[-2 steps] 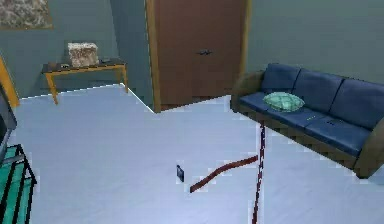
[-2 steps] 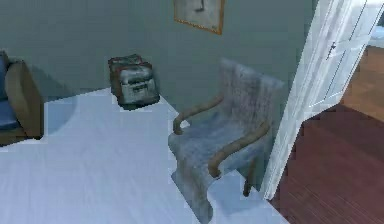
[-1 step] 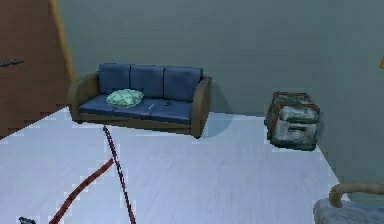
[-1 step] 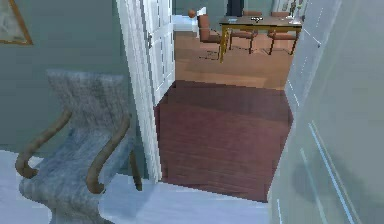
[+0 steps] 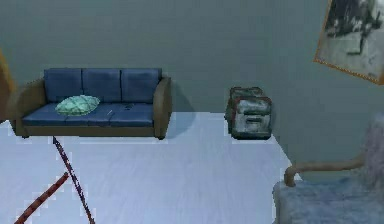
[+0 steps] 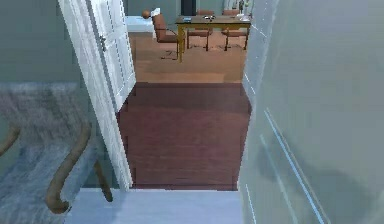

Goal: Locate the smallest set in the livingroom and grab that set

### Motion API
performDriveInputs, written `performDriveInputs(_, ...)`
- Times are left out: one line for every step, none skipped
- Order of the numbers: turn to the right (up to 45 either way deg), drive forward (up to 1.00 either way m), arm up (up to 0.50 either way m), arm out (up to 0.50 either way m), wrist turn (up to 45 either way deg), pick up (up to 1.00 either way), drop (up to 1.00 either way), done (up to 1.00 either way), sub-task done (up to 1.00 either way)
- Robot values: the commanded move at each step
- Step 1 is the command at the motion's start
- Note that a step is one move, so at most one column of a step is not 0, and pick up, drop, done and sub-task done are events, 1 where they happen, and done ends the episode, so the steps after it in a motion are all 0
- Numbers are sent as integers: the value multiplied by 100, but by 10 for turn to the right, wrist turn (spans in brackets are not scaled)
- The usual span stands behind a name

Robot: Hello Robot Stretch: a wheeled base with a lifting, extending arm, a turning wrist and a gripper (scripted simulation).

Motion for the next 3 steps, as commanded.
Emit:
performDriveInputs(0,75,0,0,0,0,0,0,0)
performDriveInputs(-450,0,0,0,0,0,0,0,0)
performDriveInputs(-210,0,0,0,0,0,0,0,0)
